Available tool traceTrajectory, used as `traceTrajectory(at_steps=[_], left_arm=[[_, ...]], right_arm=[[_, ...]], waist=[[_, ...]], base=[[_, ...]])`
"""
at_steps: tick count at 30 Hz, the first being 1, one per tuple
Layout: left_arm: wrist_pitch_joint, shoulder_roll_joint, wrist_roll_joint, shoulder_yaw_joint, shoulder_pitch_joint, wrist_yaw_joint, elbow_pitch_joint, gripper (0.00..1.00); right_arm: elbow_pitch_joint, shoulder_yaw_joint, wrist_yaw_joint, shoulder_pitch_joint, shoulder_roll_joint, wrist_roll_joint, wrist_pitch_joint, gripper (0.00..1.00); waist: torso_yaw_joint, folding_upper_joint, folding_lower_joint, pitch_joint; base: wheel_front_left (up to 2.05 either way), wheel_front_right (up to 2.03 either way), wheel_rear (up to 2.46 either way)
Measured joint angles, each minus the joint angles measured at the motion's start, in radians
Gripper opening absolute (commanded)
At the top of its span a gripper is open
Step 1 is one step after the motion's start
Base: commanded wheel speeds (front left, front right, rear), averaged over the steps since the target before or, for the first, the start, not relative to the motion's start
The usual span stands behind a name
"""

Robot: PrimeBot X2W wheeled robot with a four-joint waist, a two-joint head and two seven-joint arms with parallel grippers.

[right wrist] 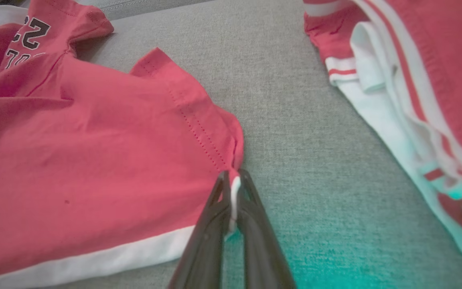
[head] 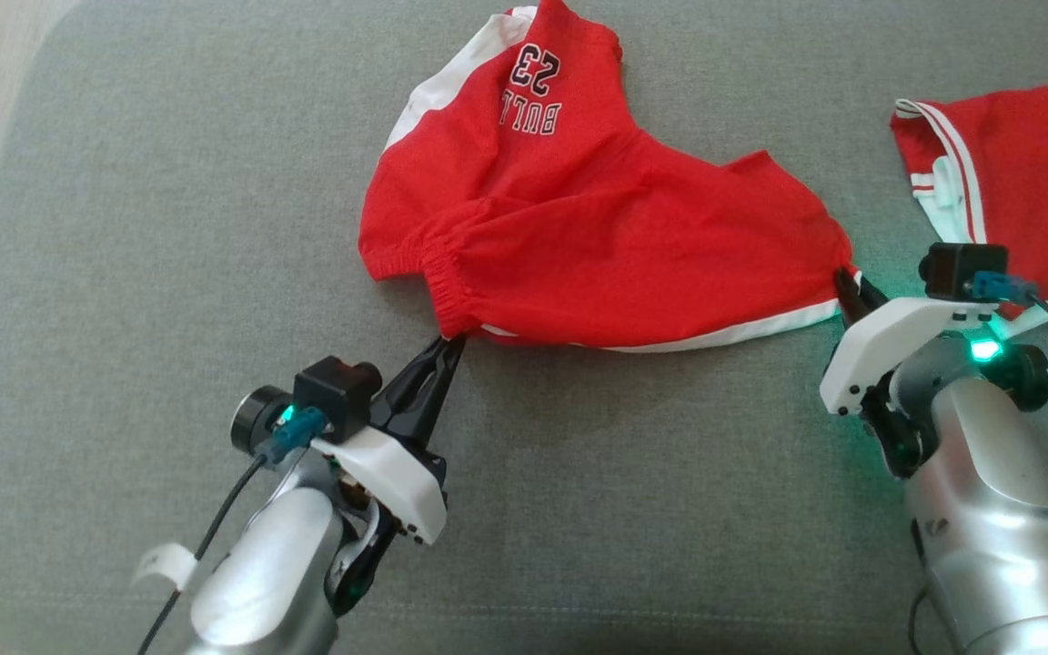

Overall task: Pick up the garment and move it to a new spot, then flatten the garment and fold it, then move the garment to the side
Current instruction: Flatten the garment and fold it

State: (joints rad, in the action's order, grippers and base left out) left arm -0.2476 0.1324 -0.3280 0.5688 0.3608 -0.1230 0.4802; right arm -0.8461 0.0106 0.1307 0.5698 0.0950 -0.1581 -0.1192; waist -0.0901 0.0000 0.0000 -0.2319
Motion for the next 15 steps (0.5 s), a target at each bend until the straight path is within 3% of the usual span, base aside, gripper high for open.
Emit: traceTrajectory(at_steps=[5, 15], left_arm=[[0.000, 0.017, 0.000, 0.000, 0.001, 0.001, -0.001, 0.00], [0.079, 0.090, -0.022, -0.018, 0.057, 0.003, -0.122, 0.00]], right_arm=[[0.016, -0.048, 0.000, 0.000, 0.006, -0.065, 0.015, 0.00], [0.196, -0.154, 0.000, 0.130, 0.023, -0.233, 0.022, 0.00]], waist=[[0.007, 0.0000, 0.0000, 0.019], [0.035, 0.0000, 0.0000, 0.116]], base=[[0.00, 0.00, 0.00], [0.00, 0.00, 0.00]])
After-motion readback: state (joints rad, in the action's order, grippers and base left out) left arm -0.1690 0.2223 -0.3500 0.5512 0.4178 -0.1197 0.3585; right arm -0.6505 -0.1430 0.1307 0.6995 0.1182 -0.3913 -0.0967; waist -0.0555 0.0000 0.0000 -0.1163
